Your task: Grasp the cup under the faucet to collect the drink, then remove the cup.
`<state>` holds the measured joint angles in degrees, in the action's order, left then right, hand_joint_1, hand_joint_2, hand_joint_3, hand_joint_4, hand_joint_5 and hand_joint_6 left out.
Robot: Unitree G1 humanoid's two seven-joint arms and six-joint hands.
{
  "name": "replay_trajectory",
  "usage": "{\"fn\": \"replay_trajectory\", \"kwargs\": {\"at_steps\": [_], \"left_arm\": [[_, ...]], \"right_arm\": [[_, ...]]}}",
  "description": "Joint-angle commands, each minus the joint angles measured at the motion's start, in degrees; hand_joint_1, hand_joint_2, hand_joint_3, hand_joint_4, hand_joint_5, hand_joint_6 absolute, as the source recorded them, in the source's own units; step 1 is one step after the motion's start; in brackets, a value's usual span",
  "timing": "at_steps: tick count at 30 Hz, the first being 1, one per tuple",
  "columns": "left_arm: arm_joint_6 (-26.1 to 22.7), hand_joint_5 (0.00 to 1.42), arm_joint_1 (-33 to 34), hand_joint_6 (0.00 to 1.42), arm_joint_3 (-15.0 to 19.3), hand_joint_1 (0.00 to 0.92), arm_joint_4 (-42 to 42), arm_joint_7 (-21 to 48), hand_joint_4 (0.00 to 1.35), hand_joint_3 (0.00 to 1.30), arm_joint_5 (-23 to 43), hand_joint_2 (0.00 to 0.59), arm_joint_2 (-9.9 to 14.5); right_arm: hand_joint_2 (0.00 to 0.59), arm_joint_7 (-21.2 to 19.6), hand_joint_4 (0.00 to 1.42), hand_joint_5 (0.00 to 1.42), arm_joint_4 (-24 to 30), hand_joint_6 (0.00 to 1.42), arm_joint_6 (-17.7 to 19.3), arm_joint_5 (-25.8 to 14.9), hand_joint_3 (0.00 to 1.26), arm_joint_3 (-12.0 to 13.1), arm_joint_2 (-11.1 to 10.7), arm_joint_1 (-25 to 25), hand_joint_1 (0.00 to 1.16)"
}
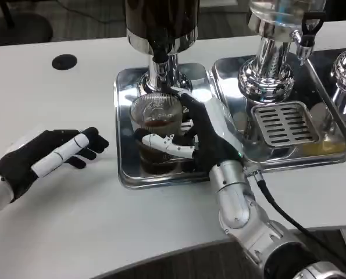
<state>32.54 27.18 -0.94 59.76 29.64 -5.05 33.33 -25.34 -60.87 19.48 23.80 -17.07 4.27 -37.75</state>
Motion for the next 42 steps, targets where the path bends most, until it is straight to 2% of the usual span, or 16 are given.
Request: {"fn": "replay_trajectory", "kwargs": {"at_steps": [1,10,22,31,42], "left_arm": [[-0.5,0.32,-0.2,0.40,0.0,0.000,1.2,0.3,0.33,0.43,-0.5,0.169,0.8],[-0.2,0.33,-0.2,0.40,0.0,0.000,1.2,-0.2,0.33,0.41,-0.6,0.167,0.7],[-0.1,0.33,-0.5,0.40,-0.2,0.000,1.2,-0.5,0.34,0.39,-0.8,0.173,0.3],[-0.1,0.33,0.7,0.40,-1.1,0.000,1.9,-0.5,0.34,0.39,-1.4,0.174,-0.9],[0.8,0.33,1.9,0.40,-2.8,0.000,2.1,-1.1,0.33,0.39,-1.9,0.170,-2.8]], "right_arm": [[0.158,-4.9,0.40,0.61,0.6,1.01,1.5,1.4,0.34,-0.4,1.4,0.4,0.72],[0.161,-10.6,0.53,0.75,1.6,1.13,2.0,2.8,0.42,-0.8,1.6,1.8,0.73],[0.161,-13.2,0.58,0.79,4.0,1.18,3.4,3.2,0.45,-0.6,0.6,3.8,0.73],[0.173,-13.4,0.60,0.81,11.2,1.18,1.9,3.6,0.47,0.8,-2.1,8.0,0.73],[0.182,-12.0,0.62,0.82,27.2,1.18,-2.4,4.8,0.48,3.9,-7.2,18.8,0.73]]}}
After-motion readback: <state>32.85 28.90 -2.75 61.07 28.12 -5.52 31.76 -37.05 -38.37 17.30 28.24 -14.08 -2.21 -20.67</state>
